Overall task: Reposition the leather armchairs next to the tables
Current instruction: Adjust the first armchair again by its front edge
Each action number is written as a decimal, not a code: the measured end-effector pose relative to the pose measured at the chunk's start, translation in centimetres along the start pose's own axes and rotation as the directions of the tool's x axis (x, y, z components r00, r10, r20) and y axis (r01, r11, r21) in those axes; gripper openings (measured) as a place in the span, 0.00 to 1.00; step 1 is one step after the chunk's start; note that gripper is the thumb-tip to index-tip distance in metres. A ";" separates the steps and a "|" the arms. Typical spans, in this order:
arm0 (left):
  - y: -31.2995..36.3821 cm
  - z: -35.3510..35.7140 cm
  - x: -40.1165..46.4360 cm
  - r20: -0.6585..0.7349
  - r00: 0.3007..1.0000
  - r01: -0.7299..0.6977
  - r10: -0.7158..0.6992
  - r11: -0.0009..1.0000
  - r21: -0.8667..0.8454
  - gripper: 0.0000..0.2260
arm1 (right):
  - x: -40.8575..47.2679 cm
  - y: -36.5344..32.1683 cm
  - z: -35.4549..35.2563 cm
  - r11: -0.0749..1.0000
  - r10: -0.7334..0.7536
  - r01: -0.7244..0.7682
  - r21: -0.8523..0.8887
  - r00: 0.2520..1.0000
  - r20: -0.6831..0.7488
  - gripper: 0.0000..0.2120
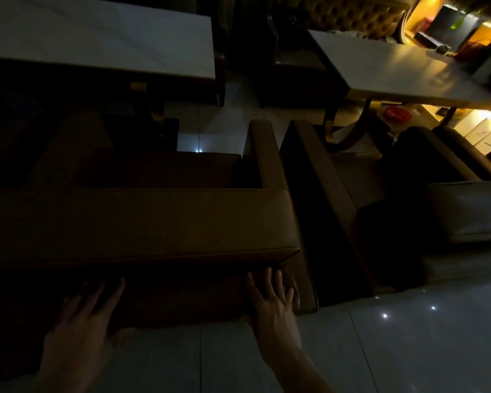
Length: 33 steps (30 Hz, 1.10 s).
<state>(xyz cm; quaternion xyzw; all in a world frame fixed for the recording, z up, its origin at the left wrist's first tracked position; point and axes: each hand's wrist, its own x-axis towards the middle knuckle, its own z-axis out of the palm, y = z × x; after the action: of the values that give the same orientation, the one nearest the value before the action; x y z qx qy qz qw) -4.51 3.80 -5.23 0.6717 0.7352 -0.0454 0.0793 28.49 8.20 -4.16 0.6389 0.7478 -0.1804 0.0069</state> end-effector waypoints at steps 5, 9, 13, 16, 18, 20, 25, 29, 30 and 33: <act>2.0 0.2 1.3 -0.014 1.000 0.009 -0.010 0.999 -0.043 0.39 | 1.3 1.7 -1.2 1.000 -0.008 0.008 -0.012 1.000 0.007 0.38; 2.9 0.8 2.1 -0.079 0.997 -0.011 0.010 1.000 -0.019 0.41 | 2.0 2.5 -1.6 1.000 -0.011 0.011 -0.010 1.000 -0.007 0.38; 2.5 1.7 2.2 -0.094 0.996 -0.013 0.010 1.000 -0.029 0.39 | 1.9 2.3 -0.7 0.999 0.031 -0.033 -0.035 0.998 -0.051 0.41; 2.6 1.9 2.3 -0.094 0.996 -0.008 0.000 0.997 -0.082 0.39 | 1.8 2.1 0.0 0.997 0.055 -0.059 -0.058 0.996 -0.071 0.43; 2.4 2.2 2.3 -0.112 0.994 -0.023 0.013 0.996 -0.089 0.39 | 1.8 2.1 0.1 0.994 0.064 -0.070 -0.085 0.995 -0.074 0.43; 2.1 2.5 2.2 -0.114 0.993 -0.028 0.018 0.996 -0.084 0.39 | 1.8 2.1 0.4 0.990 0.071 -0.079 -0.115 0.995 -0.073 0.44; 2.2 2.5 2.2 -0.137 0.991 -0.028 0.010 0.991 -0.134 0.36 | 1.7 2.2 0.4 0.988 0.049 -0.062 -0.139 0.994 -0.095 0.40; 2.1 2.1 2.2 -0.114 0.993 -0.017 0.002 0.991 -0.133 0.38 | 1.5 2.1 0.1 0.993 0.035 -0.046 -0.105 0.994 -0.102 0.38; 2.2 2.0 2.2 -0.098 0.995 -0.011 -0.003 0.990 -0.142 0.40 | 1.4 2.1 0.0 0.994 0.027 -0.037 -0.099 0.995 -0.094 0.37; 3.1 1.0 1.8 -0.060 0.998 0.027 -0.037 0.988 -0.153 0.40 | 1.2 2.3 -0.3 0.995 0.015 -0.021 -0.100 0.998 -0.056 0.37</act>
<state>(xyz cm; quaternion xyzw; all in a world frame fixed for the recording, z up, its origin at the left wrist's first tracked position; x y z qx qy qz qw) -1.55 5.71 -6.43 0.6530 0.7492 0.0305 0.1063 30.54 9.71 -4.76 0.6493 0.7500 -0.1247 0.0200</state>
